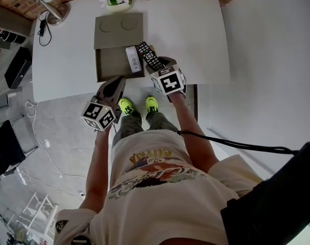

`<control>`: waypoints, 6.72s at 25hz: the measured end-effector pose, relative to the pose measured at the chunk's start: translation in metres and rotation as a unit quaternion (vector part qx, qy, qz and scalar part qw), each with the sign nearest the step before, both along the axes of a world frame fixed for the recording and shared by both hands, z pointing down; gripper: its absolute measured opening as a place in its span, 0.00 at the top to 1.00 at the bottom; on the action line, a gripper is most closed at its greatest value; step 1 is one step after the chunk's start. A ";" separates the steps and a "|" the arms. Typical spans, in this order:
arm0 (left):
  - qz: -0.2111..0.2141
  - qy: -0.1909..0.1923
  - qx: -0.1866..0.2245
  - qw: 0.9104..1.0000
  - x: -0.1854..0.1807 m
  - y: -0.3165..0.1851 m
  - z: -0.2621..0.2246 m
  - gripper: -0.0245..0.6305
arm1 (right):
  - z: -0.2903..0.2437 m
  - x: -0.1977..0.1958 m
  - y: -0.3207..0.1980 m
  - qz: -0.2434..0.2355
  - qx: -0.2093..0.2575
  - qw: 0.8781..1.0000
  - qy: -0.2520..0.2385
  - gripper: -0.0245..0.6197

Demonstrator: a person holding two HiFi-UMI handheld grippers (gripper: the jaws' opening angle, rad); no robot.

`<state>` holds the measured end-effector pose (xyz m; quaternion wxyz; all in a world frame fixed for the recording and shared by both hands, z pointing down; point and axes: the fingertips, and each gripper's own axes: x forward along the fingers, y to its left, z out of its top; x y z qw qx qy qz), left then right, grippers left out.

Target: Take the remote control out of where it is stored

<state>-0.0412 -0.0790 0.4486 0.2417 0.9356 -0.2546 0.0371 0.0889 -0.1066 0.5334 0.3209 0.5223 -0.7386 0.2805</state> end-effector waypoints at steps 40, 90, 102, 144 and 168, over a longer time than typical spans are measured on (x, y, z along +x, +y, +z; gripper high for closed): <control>-0.028 -0.030 -0.016 0.999 0.069 0.035 0.034 0.95 | 0.055 0.108 0.012 0.038 -0.011 0.999 -0.011 0.58; -0.038 -0.039 -0.039 0.998 0.045 0.052 0.053 0.95 | 0.112 0.112 0.016 0.048 -0.032 0.998 0.013 0.58; -0.037 -0.037 -0.033 0.998 0.048 0.055 0.047 0.95 | 0.114 0.112 0.013 0.057 -0.013 0.998 0.009 0.58; -0.036 0.005 -0.011 0.999 -0.014 0.011 -0.006 0.95 | 0.024 -0.024 -0.006 -0.060 -0.001 0.998 -0.032 0.70; -0.012 0.016 -0.079 0.997 -0.094 -0.030 0.051 0.95 | 0.077 -0.068 -0.036 -0.007 -0.074 0.997 0.024 0.59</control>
